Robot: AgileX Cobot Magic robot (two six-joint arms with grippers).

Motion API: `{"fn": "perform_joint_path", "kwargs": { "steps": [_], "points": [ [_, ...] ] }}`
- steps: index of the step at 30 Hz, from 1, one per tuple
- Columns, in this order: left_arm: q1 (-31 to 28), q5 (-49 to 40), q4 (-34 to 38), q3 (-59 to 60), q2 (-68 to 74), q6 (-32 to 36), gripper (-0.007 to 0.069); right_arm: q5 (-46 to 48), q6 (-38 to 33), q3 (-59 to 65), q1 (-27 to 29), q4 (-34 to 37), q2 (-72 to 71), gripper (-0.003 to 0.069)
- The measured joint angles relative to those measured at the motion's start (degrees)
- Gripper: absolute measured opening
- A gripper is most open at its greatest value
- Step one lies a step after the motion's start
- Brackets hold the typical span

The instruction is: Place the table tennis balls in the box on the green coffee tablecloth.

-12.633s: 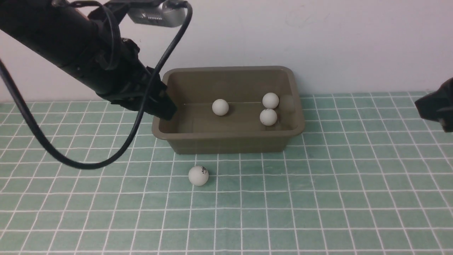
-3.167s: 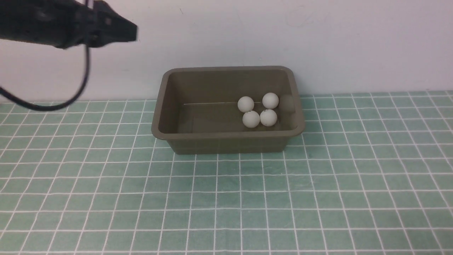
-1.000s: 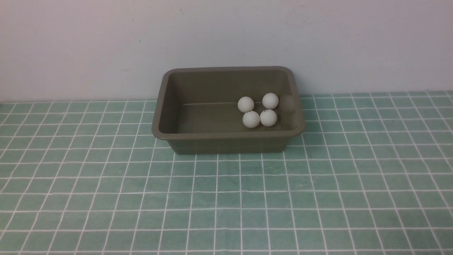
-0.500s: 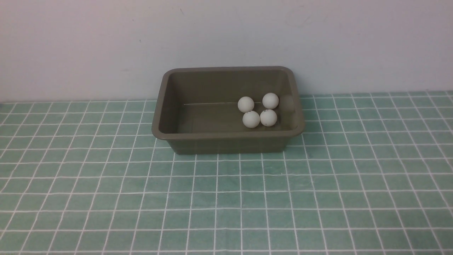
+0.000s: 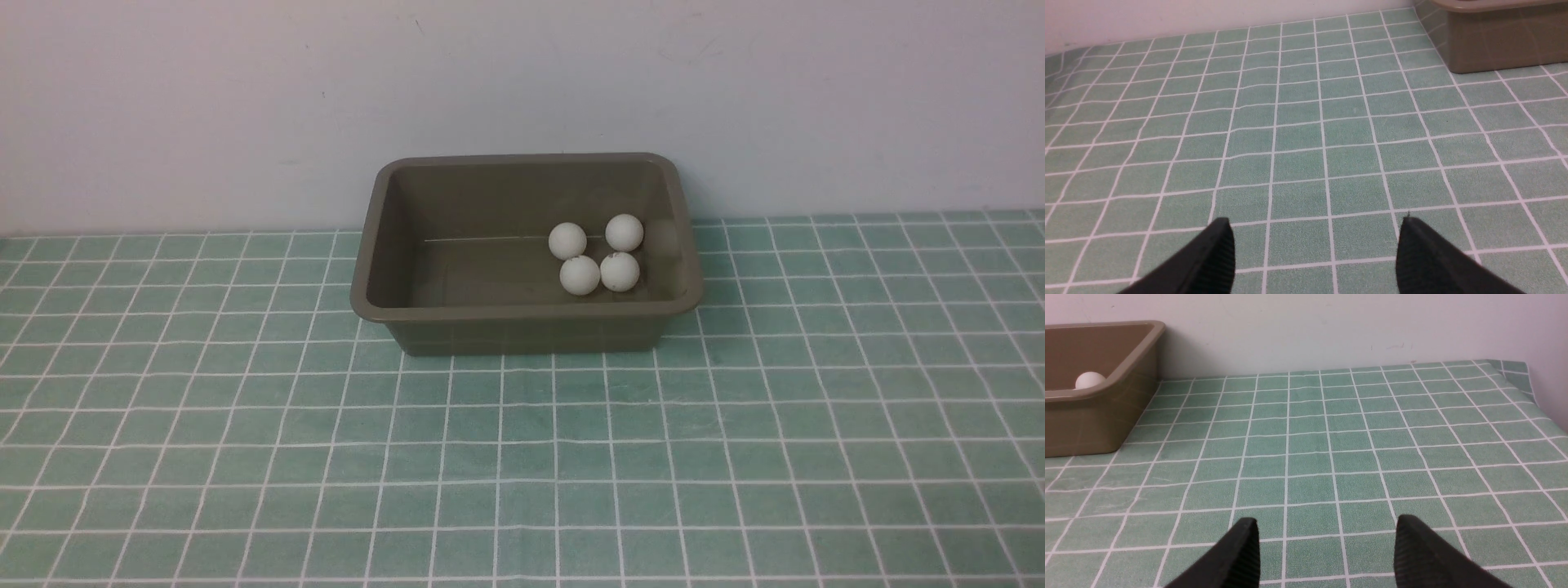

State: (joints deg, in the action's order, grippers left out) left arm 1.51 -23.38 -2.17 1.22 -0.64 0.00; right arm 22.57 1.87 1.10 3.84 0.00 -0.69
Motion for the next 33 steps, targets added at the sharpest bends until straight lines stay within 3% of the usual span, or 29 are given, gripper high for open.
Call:
{"fn": "perform_joint_path", "kwargs": {
  "steps": [12,33],
  "points": [
    [-0.93,0.02,2.16,0.00,0.00,3.84,0.0478,0.00,0.00,0.00,0.00,0.00,0.00,0.0407],
    [-1.39,0.17,3.34,0.00,0.00,3.90,0.0478,-0.06,0.00,0.01,0.00,0.00,0.00,0.0407]
  ]
}}
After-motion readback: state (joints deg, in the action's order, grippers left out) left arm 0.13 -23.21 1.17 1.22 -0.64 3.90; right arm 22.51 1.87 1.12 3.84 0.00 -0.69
